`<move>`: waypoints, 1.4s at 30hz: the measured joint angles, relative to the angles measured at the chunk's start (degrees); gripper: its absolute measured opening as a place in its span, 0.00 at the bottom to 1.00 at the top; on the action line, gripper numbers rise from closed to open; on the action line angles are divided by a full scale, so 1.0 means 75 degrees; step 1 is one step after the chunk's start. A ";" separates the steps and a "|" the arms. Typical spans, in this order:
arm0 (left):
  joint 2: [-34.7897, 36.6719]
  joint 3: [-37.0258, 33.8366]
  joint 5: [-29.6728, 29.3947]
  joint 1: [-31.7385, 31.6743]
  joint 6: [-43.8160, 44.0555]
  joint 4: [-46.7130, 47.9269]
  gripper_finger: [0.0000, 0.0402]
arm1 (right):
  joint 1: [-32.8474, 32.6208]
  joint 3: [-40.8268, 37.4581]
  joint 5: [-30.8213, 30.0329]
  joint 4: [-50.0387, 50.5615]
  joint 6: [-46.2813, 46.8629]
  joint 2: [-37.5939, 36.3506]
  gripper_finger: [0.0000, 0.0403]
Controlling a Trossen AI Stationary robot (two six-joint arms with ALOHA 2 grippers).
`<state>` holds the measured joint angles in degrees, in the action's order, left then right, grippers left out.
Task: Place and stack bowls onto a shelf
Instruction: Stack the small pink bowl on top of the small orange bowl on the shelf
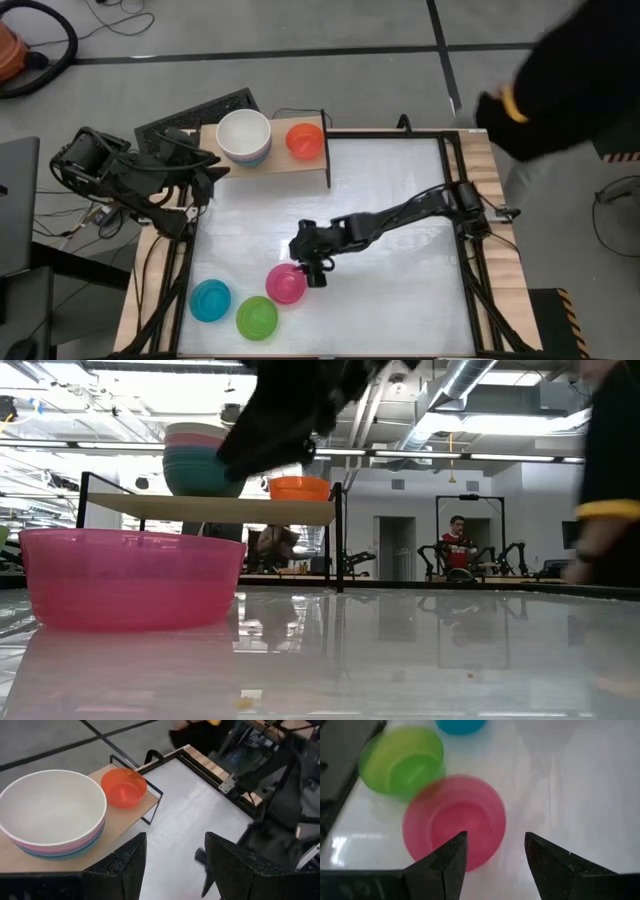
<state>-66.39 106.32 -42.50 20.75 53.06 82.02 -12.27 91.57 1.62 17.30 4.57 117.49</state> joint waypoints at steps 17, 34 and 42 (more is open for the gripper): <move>0.0000 0.0000 -0.0053 0.0000 0.0493 0.0000 0.46 | 0.0066 0.0031 0.0193 0.0119 0.0284 0.1373 0.47; -0.0006 0.0003 -0.0496 0.0003 0.0557 0.0001 0.46 | 0.0679 0.0032 0.0147 0.2270 -0.0066 -0.0422 0.06; -0.0015 0.0003 -0.0636 0.0002 0.0550 0.0008 0.46 | 0.2097 0.0172 -0.0196 0.2065 -0.0097 -0.2087 0.06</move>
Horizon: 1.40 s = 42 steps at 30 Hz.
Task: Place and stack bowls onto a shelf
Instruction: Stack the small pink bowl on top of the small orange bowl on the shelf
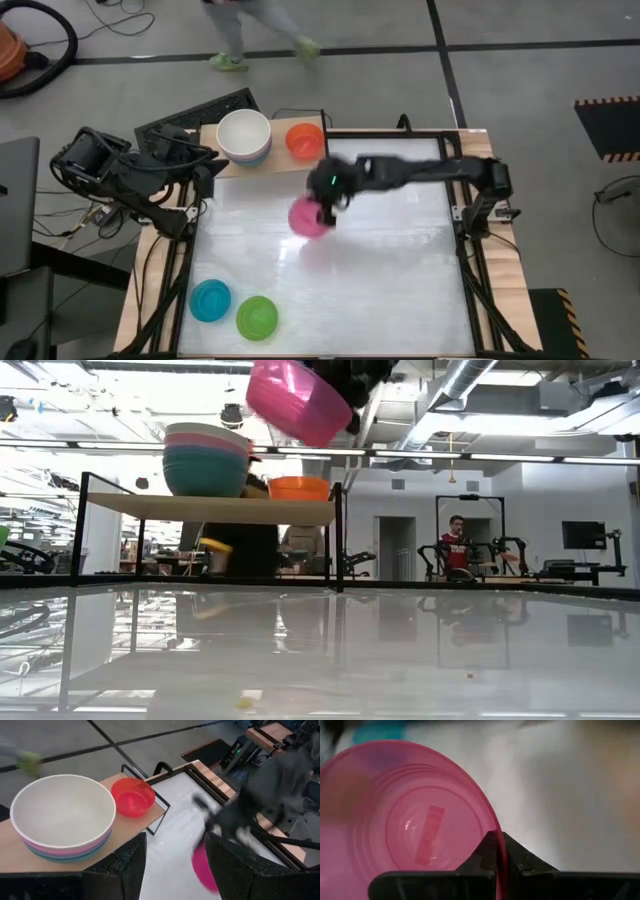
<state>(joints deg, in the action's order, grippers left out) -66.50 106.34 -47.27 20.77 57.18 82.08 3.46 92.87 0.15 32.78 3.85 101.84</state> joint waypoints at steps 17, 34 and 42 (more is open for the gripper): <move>0.0017 0.0000 -0.0203 0.0001 -0.1299 0.0084 0.46 | 0.2990 0.2707 -0.1012 -0.0037 0.0258 0.0977 0.06; 0.0020 0.0000 -0.0614 -0.0002 -0.1387 0.0188 0.46 | 0.3411 0.5070 -0.0814 0.1856 -0.0296 0.2756 0.06; 0.0021 0.0000 -0.0782 -0.0002 -0.1261 0.0188 0.46 | 0.3507 0.5072 -0.0068 0.2543 -0.0319 0.2640 0.06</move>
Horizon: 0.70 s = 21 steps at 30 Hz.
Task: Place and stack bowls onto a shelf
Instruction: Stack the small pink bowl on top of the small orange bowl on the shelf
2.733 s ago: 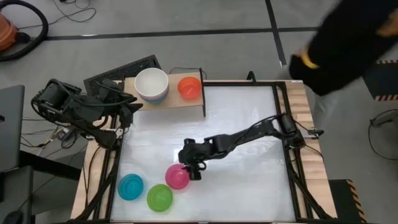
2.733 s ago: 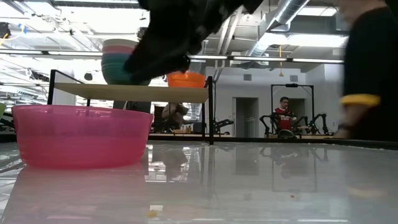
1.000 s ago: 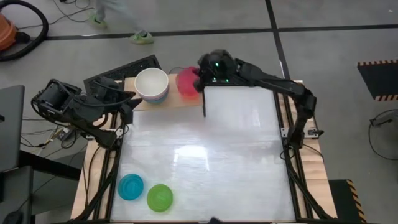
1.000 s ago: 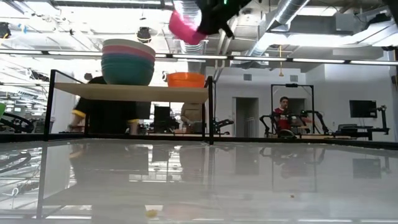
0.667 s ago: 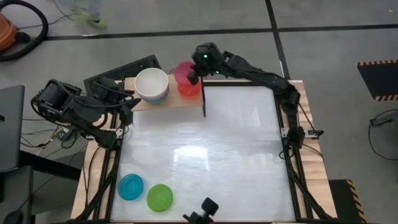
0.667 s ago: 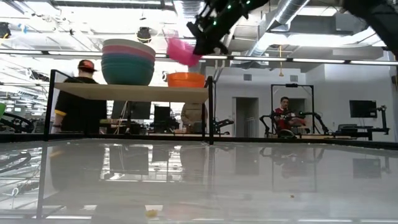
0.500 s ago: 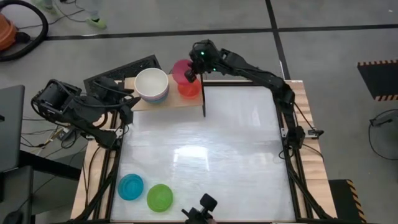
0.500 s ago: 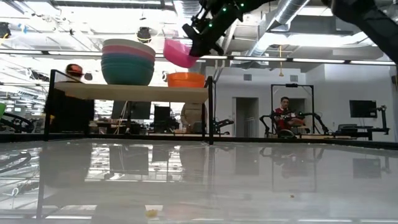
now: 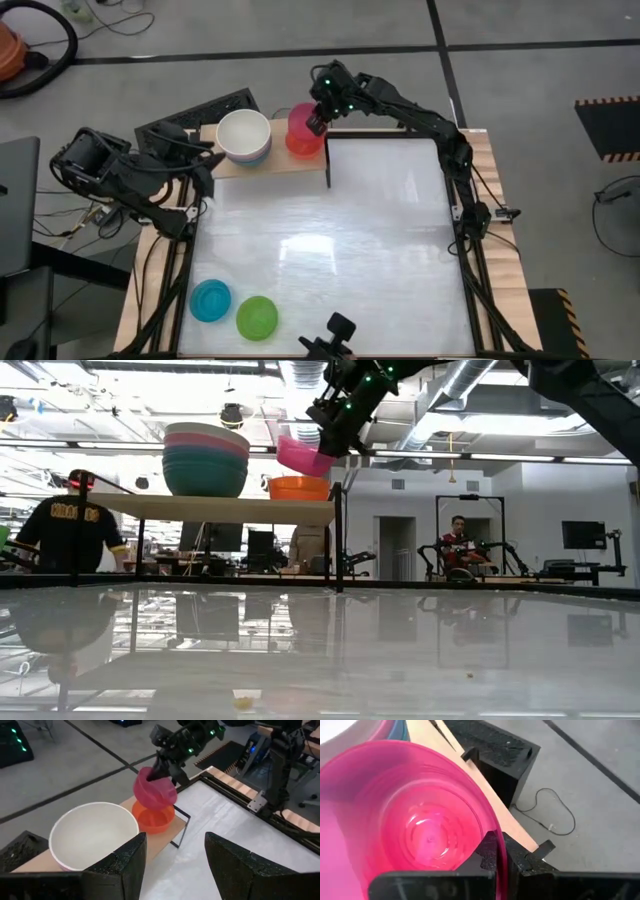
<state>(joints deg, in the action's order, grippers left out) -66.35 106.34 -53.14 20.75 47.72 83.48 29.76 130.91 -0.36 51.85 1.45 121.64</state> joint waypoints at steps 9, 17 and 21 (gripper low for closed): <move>0.0000 0.0000 -0.0033 0.0000 0.0267 0.0000 0.46 | -0.0093 -0.0014 0.0344 0.0373 -0.0163 0.0073 0.06; 0.0000 0.0000 -0.0033 0.0000 0.0367 -0.0004 0.46 | -0.0046 -0.0011 0.0476 0.0246 -0.0271 0.0073 0.06; 0.0000 0.0000 -0.0036 0.0000 0.0461 -0.0012 0.46 | -0.0047 -0.0009 0.0481 0.0252 -0.0426 0.0138 0.06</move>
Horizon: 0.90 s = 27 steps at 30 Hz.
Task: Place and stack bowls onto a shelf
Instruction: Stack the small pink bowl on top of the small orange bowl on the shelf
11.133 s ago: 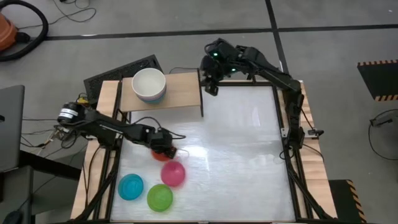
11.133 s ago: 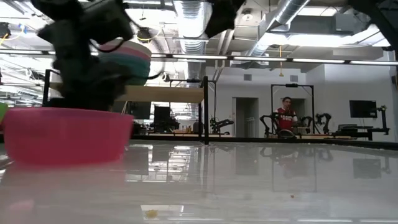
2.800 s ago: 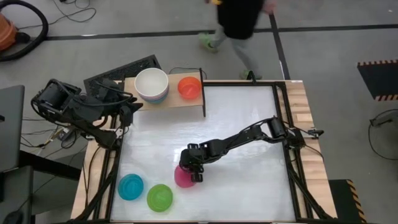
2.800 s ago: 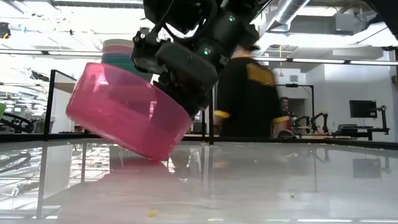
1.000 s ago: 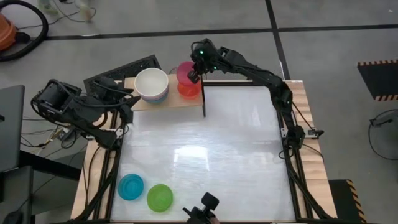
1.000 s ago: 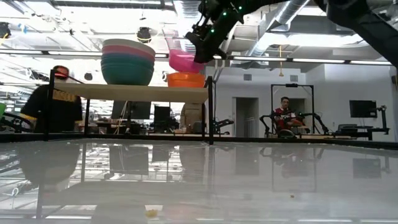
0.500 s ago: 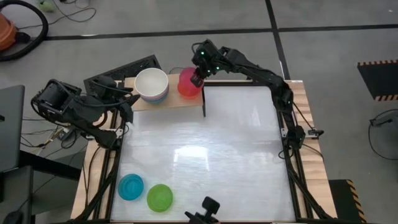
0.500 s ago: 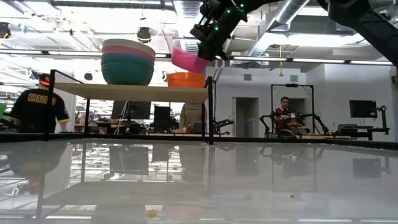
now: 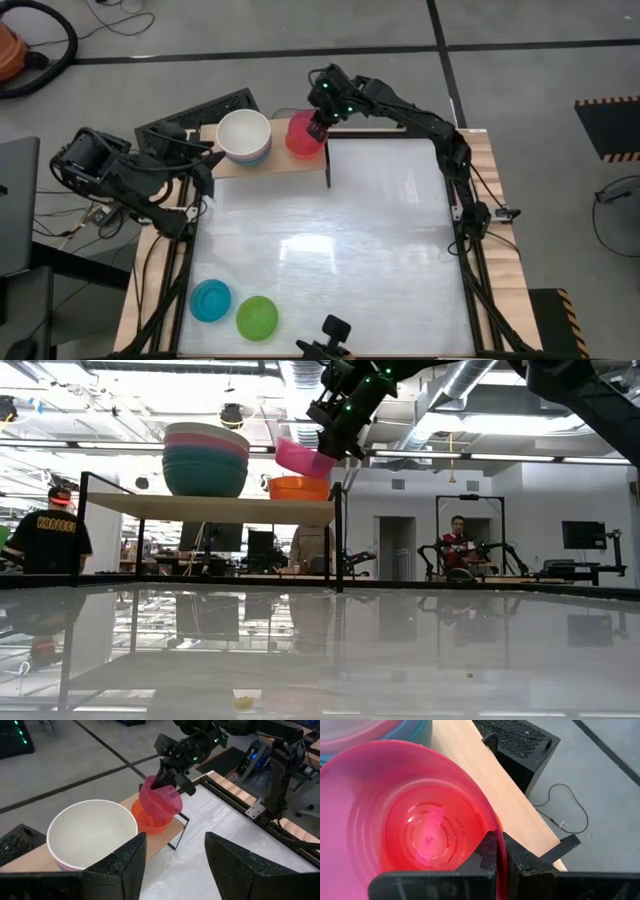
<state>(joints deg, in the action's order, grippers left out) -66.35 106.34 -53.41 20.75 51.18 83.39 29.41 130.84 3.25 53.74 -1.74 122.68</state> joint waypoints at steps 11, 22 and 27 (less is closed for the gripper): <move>0.0002 0.0000 -0.0201 -0.0001 0.0069 -0.0020 0.46 | 0.0107 -0.0002 0.0006 -0.0050 -0.0236 0.0054 0.06; 0.0002 0.0000 -0.0292 0.0000 0.0278 -0.0020 0.46 | 0.0140 -0.0002 0.0003 -0.0364 -0.0594 0.0054 0.06; 0.0002 0.0000 -0.0333 0.0000 0.0290 -0.0021 0.46 | 0.0144 -0.0002 0.0003 -0.0436 -0.0674 0.0054 0.06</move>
<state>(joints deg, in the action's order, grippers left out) -66.33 106.34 -55.90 20.75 53.35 83.24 30.49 130.82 3.27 50.47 -6.80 123.09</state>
